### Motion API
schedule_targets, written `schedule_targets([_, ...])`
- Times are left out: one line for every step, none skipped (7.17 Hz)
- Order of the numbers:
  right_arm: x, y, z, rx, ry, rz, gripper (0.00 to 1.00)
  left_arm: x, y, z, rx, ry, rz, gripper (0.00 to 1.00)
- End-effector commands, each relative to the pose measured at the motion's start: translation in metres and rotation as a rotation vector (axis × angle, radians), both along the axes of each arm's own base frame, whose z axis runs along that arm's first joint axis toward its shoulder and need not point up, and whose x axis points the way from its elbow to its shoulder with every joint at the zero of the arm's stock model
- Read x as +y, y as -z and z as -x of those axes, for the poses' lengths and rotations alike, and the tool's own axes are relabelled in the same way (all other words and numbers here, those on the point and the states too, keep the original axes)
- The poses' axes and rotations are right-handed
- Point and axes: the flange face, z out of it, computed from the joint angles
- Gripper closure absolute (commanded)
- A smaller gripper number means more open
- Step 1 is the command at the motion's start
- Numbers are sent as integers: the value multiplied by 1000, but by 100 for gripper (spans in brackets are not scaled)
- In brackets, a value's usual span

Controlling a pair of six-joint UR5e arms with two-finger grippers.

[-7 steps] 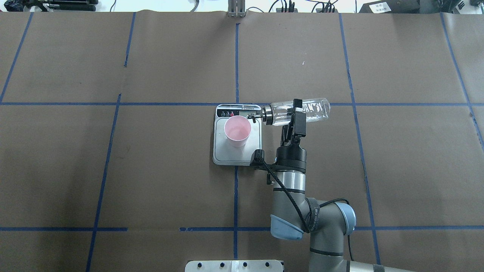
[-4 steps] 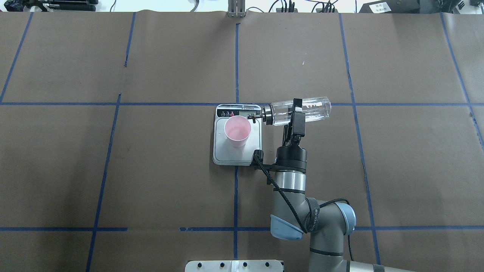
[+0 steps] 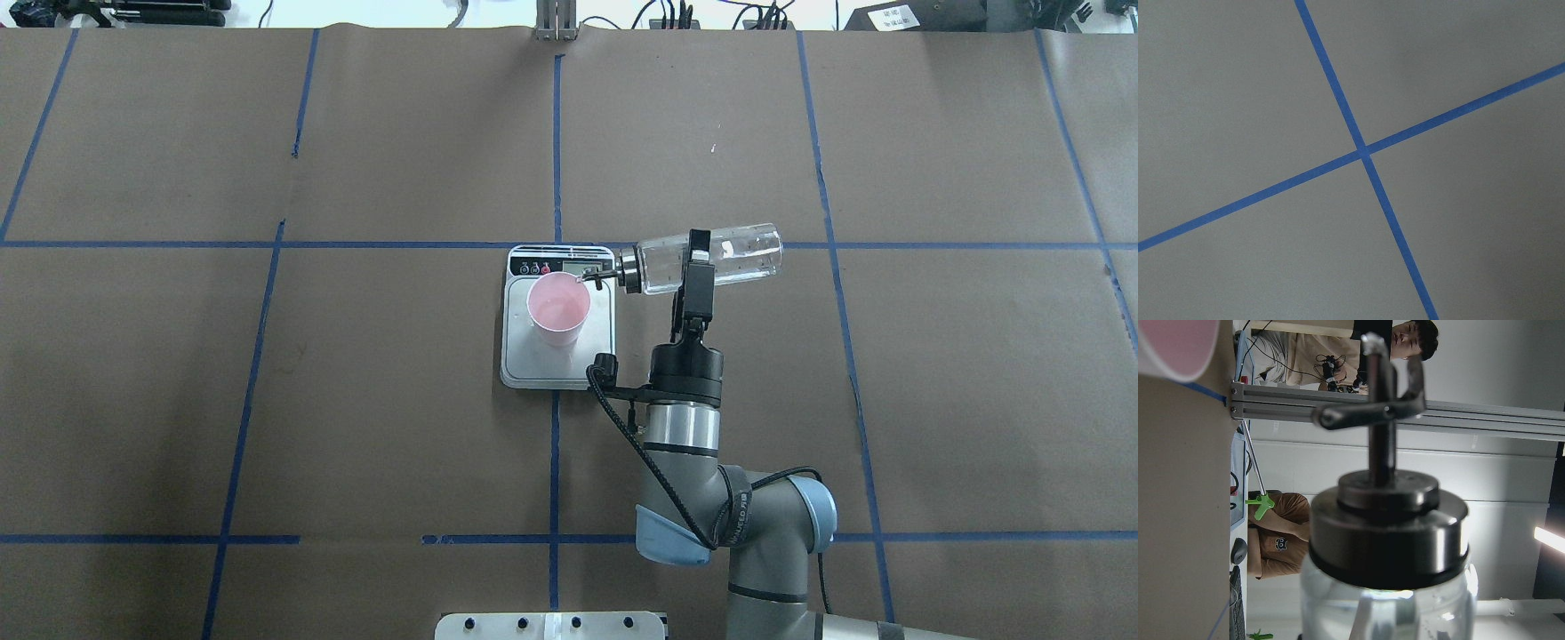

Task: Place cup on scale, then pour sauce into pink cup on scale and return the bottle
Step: 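Tip the bottle spout down over the pink cup with the right gripper, then hold the bottle tipped over the pink cup with the right gripper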

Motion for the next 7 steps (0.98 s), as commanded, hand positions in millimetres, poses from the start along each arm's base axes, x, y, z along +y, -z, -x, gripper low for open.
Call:
schedule_targets([0, 8, -2, 62, -11, 7, 100, 0, -1, 0, 0, 0, 2, 0])
schedule_targets([0, 15, -1, 59, -13, 6, 100, 0, -1, 0, 0, 0, 2, 0])
schedule_targets([0, 15, -1, 58, -13, 6, 100, 0, -1, 0, 0, 0, 2, 0])
schedule_targets([0, 14, -1, 59, -13, 6, 100, 0, 0, 0, 0, 0, 1, 0])
schedule_targets([0, 15, -1, 56, -13, 5, 100, 0, 0, 0, 0, 0, 1, 0])
schedule_targets([-1, 14, -2, 58, -13, 7, 100, 0, 0, 0, 0, 0, 1, 0])
schedule_targets([-1, 13, -3, 58, -14, 7, 100, 0, 1, 0, -1, 0, -1, 0])
